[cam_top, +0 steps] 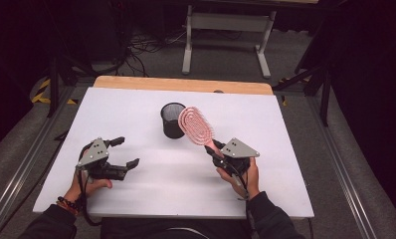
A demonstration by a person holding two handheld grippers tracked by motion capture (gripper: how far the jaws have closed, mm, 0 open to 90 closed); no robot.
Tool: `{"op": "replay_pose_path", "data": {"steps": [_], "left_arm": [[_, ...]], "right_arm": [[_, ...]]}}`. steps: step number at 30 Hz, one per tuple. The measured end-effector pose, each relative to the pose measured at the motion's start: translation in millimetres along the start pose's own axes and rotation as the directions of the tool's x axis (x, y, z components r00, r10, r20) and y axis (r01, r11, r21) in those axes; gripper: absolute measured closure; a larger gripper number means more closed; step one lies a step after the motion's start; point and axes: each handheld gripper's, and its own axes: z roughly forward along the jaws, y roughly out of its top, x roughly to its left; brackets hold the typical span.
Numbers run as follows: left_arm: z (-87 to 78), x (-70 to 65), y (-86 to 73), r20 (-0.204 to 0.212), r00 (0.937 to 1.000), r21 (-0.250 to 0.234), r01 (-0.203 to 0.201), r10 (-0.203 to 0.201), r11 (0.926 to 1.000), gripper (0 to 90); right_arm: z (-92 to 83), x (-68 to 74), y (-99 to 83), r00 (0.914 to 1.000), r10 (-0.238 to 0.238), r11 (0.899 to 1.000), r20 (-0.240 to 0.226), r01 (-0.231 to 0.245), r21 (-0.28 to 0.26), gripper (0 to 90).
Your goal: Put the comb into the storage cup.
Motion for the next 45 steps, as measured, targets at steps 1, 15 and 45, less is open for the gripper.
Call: {"op": "replay_pose_path", "data": {"steps": [1, 15, 45], "left_arm": [[1.9, -0.6, 3.6, 0.010, 0.9999, -0.014, 0.002, -0.002, 0.9999, 10.8], [23.8, -13.3, 35.4, 0.087, 0.9952, -0.099, 0.054, -0.045, 0.9937, 12.9], [75.5, -31.0, 61.4, 0.195, 0.9430, -0.134, 0.298, -0.270, 0.9452, 22.7]], "right_arm": [[1.3, 1.5, 0.3, 1.0000, -0.001, 1.000, -0.001, 0.001, -0.001, 69.6], [15.9, 19.9, 4.0, 0.9993, 0.000, 1.000, -0.036, -0.001, -0.020, 69.6], [32.8, 47.6, 6.7, 0.9965, -0.073, 0.997, -0.041, 0.071, -0.042, 69.6]]}}
